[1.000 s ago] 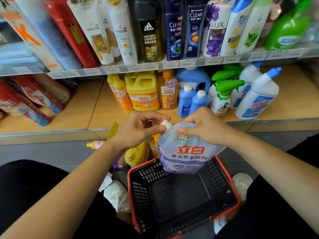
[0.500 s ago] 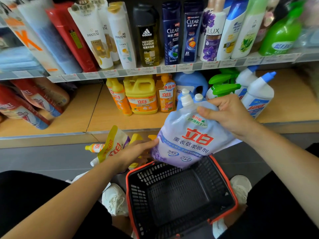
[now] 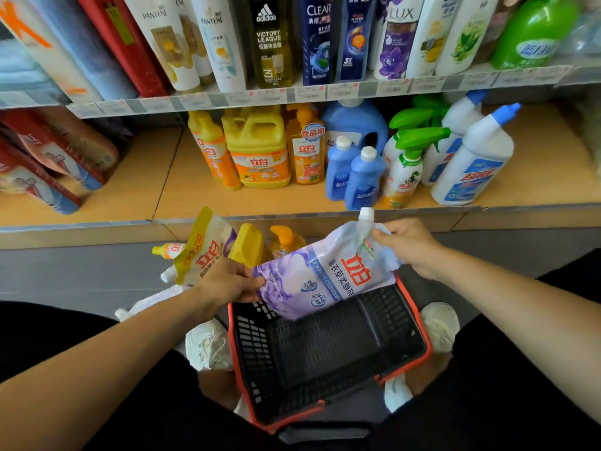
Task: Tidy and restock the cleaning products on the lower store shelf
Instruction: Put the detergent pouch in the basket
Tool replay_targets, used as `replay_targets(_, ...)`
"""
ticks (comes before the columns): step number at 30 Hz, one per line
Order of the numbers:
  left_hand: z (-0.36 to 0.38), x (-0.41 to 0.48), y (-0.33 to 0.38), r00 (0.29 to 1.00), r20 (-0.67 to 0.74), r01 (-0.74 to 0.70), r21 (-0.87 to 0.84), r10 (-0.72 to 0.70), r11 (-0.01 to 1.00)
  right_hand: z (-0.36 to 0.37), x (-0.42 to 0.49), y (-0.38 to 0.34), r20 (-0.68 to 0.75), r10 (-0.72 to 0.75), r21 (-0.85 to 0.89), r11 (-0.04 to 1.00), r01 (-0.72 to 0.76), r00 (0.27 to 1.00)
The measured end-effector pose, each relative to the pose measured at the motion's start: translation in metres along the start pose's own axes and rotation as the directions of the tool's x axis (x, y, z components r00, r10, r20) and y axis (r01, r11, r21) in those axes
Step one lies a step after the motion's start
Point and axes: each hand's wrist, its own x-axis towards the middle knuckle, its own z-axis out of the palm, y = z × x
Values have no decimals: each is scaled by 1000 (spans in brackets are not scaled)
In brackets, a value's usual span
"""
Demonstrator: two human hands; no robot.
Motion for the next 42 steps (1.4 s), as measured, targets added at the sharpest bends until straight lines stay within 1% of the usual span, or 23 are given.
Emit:
replay_targets(3,7,0,-33,998,-15,69,85,-68,994,20,-3,33,170,80,-95,993,-64,982)
replay_targets(5,11,2,-52,994,-20,113,108,-112,988,30,-3,50,253,129,-167,982,-88,959)
replay_targets(8,18,7,-74,982,-9,189,134,-189,973,43,0,66,309,207,-231,963,-138,928)
replay_targets(10,23,9,-83,974,32,217,159,-225,963,49,5,73,327,275,-297,938,-177,904)
replay_targets(13,26,9,-90,949,151,245,209,-278,947,56,9,80,335,426,-416,867,-274,841)
replay_targets(14,27,7,-92,920,229,266,229,-318,936,58,9,83,336,481,-454,836,-308,810)
replay_targets(16,28,1,-91,826,406,332,210,-391,920,65,7,87,346,551,-534,781,-323,759)
replay_targets(17,29,-1,-91,792,467,351,179,-394,919,69,7,88,351,556,-564,768,-304,753)
replay_targets(18,30,1,-90,785,501,339,146,-365,929,72,8,89,350,547,-578,765,-285,761)
replay_targets(19,30,3,-88,801,508,308,107,-318,945,75,10,87,340,527,-580,769,-268,779)
replay_targets(21,27,11,-82,854,467,222,70,-229,973,77,18,79,303,431,-606,776,-177,850)
replay_targets(23,23,18,-75,906,391,128,118,-165,985,76,25,66,276,307,-697,717,-30,911)
replay_targets(26,15,24,-71,945,318,16,195,-78,981,82,28,45,311,189,-827,537,167,931)
replay_targets(27,12,25,-68,952,304,-31,226,-40,974,86,29,39,329,148,-843,491,220,933)
replay_targets(28,9,26,-65,957,289,-91,278,7,956,91,31,33,346,103,-843,472,260,933)
replay_targets(30,0,28,-55,961,261,-195,411,90,891,100,33,17,366,10,-803,509,310,930)
replay_targets(31,-6,29,-50,964,238,-219,471,116,855,105,35,8,371,-39,-776,536,333,928)
replay_targets(33,-20,32,-39,974,154,-223,556,165,800,116,40,-9,374,-147,-724,571,387,916)
replay_targets(35,-37,39,-30,971,23,-200,633,240,748,127,47,-25,365,-238,-679,593,432,900)
replay_targets(36,-46,43,-27,960,-48,-182,638,274,748,133,52,-32,362,-268,-658,605,448,893)
replay_targets(38,-64,54,-23,931,-189,-144,594,311,791,143,62,-45,366,-298,-615,633,470,882)
replay_targets(40,-83,66,-25,880,-325,-119,557,347,822,154,74,-56,382,-312,-575,656,488,870)
replay_targets(42,-100,80,-30,816,-439,-77,561,375,824,167,89,-66,391,-343,-550,656,516,854)
